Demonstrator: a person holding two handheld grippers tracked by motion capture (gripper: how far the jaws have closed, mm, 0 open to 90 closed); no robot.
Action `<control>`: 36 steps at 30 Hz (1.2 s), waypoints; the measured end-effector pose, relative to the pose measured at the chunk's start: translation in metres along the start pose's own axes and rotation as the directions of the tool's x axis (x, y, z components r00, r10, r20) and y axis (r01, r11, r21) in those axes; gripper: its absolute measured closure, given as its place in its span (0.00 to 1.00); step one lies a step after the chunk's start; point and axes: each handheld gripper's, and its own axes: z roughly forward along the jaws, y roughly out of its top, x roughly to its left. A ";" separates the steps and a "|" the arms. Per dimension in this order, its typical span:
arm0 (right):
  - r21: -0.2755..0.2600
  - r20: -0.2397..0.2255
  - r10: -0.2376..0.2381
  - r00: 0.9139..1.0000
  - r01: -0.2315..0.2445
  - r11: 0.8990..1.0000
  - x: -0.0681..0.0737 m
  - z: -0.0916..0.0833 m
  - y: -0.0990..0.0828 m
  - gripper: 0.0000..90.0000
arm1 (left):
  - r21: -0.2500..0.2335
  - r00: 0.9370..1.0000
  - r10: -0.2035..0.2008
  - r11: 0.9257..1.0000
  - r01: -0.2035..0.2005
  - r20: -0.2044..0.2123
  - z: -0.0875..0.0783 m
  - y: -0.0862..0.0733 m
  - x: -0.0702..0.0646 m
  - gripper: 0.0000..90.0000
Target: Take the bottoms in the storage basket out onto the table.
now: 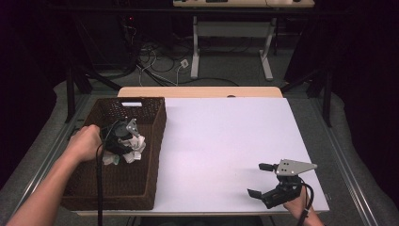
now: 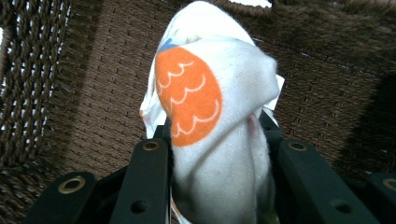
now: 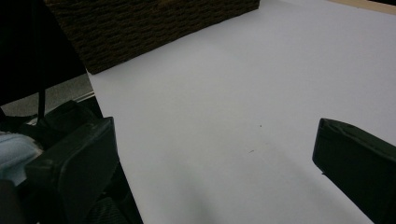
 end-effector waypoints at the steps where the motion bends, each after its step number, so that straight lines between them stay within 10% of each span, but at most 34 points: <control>1: -0.001 0.000 0.000 1.000 0.000 1.000 0.000 0.000 0.000 0.00 | 0.003 1.000 0.005 1.000 -0.005 -0.005 -0.001 0.001 0.001 0.75; 36: 0.004 0.002 -0.002 1.000 0.002 1.000 0.000 0.000 0.000 0.00 | 0.004 0.997 0.050 0.999 -0.050 -0.062 -0.030 0.022 0.014 0.75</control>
